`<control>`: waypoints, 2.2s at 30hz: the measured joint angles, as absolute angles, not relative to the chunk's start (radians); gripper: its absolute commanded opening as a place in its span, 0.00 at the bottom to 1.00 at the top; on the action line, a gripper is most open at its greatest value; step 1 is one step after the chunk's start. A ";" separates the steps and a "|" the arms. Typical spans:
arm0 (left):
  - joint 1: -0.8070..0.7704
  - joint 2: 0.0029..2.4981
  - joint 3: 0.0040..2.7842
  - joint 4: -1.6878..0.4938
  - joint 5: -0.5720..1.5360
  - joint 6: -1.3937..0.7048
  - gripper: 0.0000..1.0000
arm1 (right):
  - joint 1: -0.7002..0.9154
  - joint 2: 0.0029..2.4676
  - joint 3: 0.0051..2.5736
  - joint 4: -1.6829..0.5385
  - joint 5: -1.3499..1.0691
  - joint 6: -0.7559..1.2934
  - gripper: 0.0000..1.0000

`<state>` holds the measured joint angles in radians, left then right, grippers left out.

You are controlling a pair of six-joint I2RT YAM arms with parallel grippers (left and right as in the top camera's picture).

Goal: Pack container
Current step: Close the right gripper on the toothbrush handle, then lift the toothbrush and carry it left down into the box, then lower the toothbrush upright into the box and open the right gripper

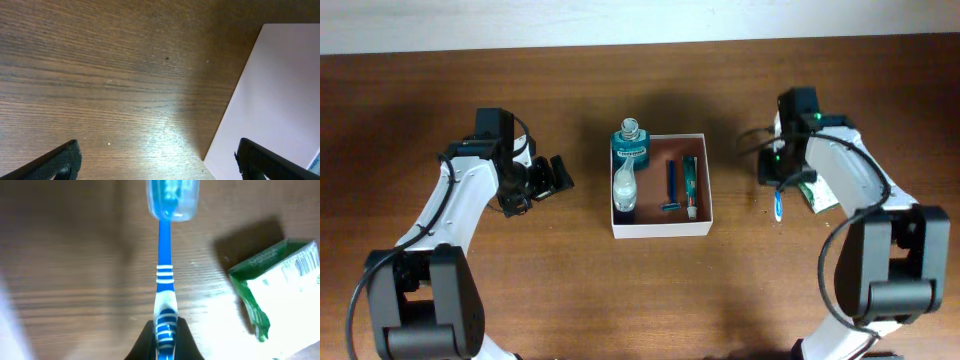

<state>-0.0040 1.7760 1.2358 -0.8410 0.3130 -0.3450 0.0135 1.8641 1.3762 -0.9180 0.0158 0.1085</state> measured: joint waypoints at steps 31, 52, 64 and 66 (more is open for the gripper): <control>-0.004 1.776 1.236 -0.841 0.313 -0.345 0.99 | 0.453 1.742 1.480 -0.907 -0.036 0.439 0.04; -0.004 1.776 1.236 -0.841 0.313 -0.345 0.99 | 0.492 1.858 1.471 -0.845 -0.036 0.471 0.04; -0.004 1.776 1.236 -0.841 0.313 -0.345 0.99 | 0.502 1.911 1.468 -0.832 -0.036 0.476 0.04; -0.004 1.776 1.236 -0.841 0.313 -0.345 0.99 | 0.502 1.916 1.467 -0.832 -0.036 0.476 0.04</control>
<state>-0.0040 1.7760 1.2358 -0.8410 0.3130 -0.3450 0.5022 1.9163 1.4673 -0.8318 -0.0364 0.4755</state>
